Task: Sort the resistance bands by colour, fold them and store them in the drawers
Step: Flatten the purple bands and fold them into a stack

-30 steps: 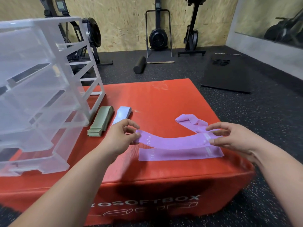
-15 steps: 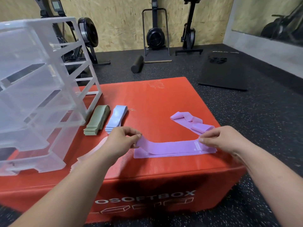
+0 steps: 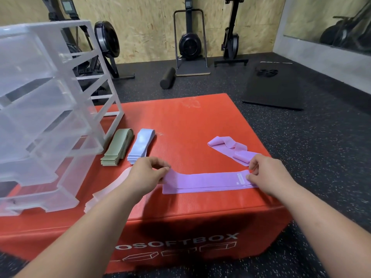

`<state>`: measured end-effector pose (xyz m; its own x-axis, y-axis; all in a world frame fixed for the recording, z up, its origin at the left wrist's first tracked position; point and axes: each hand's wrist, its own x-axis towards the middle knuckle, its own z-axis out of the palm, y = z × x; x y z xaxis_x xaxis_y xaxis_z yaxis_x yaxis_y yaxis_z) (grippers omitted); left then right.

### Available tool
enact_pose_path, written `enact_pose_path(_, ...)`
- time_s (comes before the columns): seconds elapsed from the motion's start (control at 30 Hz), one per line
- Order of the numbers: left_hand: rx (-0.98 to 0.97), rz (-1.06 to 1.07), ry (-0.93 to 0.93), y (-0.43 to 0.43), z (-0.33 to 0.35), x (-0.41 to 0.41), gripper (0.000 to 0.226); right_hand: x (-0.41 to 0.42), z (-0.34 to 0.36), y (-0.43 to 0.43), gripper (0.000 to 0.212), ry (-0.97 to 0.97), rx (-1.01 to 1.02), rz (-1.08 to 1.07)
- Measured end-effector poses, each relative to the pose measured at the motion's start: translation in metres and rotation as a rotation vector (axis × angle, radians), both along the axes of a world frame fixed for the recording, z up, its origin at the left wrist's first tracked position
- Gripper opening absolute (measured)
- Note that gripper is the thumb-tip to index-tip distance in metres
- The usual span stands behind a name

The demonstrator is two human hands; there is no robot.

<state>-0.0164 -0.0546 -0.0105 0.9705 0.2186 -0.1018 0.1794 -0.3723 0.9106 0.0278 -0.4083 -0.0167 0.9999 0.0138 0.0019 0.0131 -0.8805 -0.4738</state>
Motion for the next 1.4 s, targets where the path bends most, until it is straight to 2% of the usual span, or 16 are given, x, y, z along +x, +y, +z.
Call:
enact_pose_path(0.13, 0.019, 0.009, 0.004, 0.0, 0.0, 0.0, 0.013, -0.001, -0.001, 0.001, 0.029, 0.002, -0.027, -0.007)
enact_pose_path(0.4, 0.116, 0.013, -0.02, 0.003, -0.001, -0.002, 0.022, 0.003, 0.008, 0.006, 0.021, 0.033, 0.108, -0.091)
enact_pose_path(0.43, 0.115, 0.02, -0.028, 0.004, -0.001, -0.001, 0.023, 0.003, 0.013, 0.004, 0.021, 0.034, 0.162, -0.105)
enact_pose_path(0.57, 0.108, 0.018, -0.048, 0.008, -0.004, 0.0, 0.021, -0.001, 0.03, -0.011, 0.029, 0.129, 0.609, -0.107)
enact_pose_path(0.63, 0.129, 0.003, -0.046, 0.007, -0.006, 0.0, 0.022, -0.002, 0.03, -0.02, 0.029, 0.14, 0.664, -0.099)
enact_pose_path(0.87, 0.312, -0.049, -0.032, 0.002, -0.014, 0.0, 0.032, -0.003, 0.007, -0.033, 0.026, 0.116, 0.568, -0.099)
enact_pose_path(1.07, 0.414, -0.063, -0.041, -0.001, -0.016, 0.0, 0.024, 0.006, -0.004, -0.036, 0.027, 0.015, 0.386, -0.039)
enact_pose_path(1.4, 0.764, -0.239, -0.141, 0.0, -0.012, -0.003, 0.016, 0.002, 0.004, -0.037, 0.034, -0.038, 0.066, 0.121)
